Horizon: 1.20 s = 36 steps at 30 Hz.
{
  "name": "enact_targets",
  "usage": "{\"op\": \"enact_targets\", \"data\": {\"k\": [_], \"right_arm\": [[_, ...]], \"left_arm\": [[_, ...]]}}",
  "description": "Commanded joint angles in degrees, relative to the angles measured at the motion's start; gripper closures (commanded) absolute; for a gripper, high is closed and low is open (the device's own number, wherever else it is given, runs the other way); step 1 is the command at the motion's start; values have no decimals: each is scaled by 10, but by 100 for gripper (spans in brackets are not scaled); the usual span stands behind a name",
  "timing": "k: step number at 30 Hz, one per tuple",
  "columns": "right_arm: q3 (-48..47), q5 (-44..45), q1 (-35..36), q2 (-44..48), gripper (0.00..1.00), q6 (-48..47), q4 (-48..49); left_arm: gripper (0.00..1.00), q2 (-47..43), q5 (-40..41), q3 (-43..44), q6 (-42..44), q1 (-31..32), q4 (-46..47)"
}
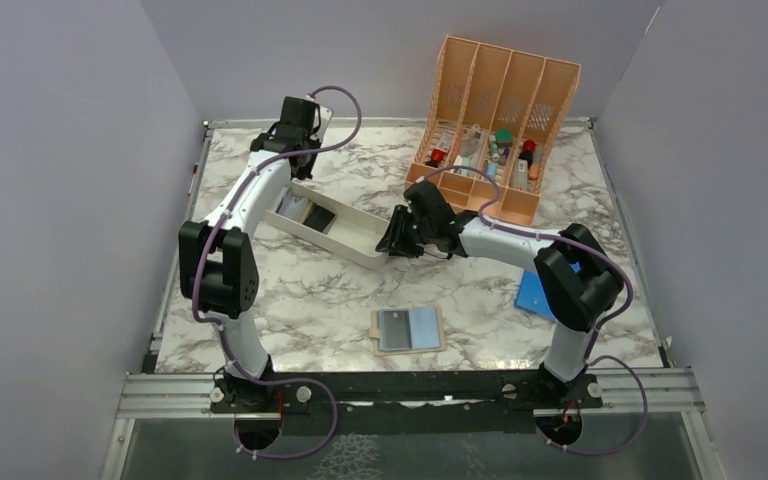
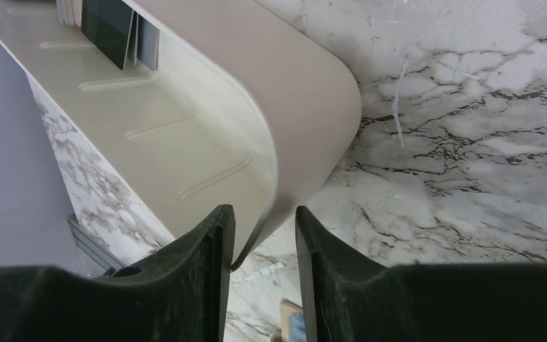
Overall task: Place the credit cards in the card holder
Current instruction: Pick up the credit card from the storage box, then insert the credit card into the card holder.
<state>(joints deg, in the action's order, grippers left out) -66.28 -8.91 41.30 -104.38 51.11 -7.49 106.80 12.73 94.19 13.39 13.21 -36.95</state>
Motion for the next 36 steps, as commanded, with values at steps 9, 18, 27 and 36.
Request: {"op": "enact_targets", "data": {"k": [9,18,27,36], "right_arm": [[-36,-24,0,67,46,-82,-110],[77,-41,0,238,43,-150,-117],[213,-36,0,390,54,-131,-153],[328,-32,0,415,60,-91,-138]], "left_arm": [[100,-173,-252,-33,-172,-8,41],[100,-318,-433,-258,-445,3,236],[100,-476,-335,-512,-629,161,364],[100,-576,-178,-716,-775,297,488]]}}
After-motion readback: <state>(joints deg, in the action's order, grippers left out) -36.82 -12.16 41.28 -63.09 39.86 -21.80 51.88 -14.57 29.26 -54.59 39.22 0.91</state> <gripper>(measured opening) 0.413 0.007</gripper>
